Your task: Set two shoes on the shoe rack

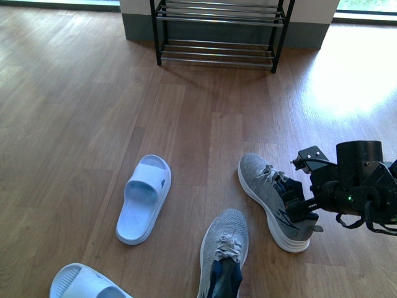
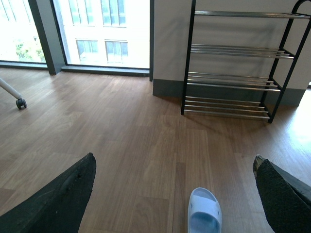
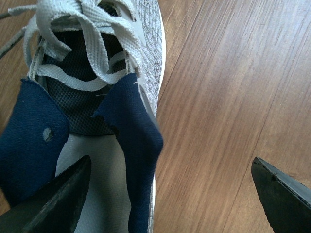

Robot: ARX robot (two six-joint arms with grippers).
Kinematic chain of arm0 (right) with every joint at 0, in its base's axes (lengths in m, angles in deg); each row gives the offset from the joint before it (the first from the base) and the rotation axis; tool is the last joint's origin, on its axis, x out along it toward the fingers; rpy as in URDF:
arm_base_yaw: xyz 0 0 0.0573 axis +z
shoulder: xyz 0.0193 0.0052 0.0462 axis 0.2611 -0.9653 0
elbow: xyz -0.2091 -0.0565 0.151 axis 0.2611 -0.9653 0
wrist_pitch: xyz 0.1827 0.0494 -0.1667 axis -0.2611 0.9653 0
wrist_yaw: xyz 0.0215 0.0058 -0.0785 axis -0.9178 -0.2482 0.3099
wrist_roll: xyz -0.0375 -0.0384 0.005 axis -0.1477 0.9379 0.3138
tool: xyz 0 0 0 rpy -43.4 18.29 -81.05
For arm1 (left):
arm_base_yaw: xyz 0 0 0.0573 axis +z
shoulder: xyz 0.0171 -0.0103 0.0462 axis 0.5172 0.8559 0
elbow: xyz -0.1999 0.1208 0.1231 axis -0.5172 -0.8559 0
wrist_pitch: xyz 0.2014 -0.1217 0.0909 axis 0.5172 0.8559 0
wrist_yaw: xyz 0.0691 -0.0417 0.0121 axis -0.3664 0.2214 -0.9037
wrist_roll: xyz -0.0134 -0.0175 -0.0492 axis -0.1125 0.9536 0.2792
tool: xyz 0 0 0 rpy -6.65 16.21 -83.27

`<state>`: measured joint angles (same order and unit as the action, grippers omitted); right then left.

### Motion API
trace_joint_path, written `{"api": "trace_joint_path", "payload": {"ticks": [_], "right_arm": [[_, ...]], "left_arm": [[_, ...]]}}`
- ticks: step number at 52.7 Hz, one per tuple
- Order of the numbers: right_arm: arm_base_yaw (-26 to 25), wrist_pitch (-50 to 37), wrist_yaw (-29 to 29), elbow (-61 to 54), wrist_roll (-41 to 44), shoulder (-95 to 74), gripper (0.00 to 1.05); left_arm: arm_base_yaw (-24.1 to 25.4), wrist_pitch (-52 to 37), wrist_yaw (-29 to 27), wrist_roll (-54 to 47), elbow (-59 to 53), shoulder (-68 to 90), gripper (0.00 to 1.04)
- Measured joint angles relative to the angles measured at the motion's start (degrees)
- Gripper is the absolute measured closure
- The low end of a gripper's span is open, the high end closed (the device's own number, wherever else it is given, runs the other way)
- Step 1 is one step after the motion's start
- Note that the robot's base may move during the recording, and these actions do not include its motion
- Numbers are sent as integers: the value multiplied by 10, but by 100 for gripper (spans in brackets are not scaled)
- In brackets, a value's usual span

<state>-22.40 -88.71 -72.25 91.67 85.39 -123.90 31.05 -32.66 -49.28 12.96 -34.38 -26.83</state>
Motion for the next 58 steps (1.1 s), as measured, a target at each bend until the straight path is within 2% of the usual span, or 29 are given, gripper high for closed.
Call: {"api": "trace_joint_path", "payload": {"ticks": [5, 12, 20, 31, 37, 52, 58], "right_arm": [[4, -7, 3, 4, -3, -9, 10], [4, -12, 7, 11, -5, -15, 26], [4, -25, 11, 14, -12, -23, 47], [-10, -32, 13, 4, -16, -21, 89], [-21, -35, 15, -21, -9, -3, 104], [-94, 4, 24, -121, -2, 173, 103], [-137, 23, -2, -186, -5, 316, 103]], "left_arm": [[0, 0, 0, 0, 0, 0, 9], [0, 0, 0, 0, 0, 0, 9], [0, 0, 0, 0, 0, 0, 9], [0, 0, 0, 0, 0, 0, 9], [0, 0, 0, 0, 0, 0, 9], [0, 0, 0, 0, 0, 0, 9], [0, 0, 0, 0, 0, 0, 9]]}}
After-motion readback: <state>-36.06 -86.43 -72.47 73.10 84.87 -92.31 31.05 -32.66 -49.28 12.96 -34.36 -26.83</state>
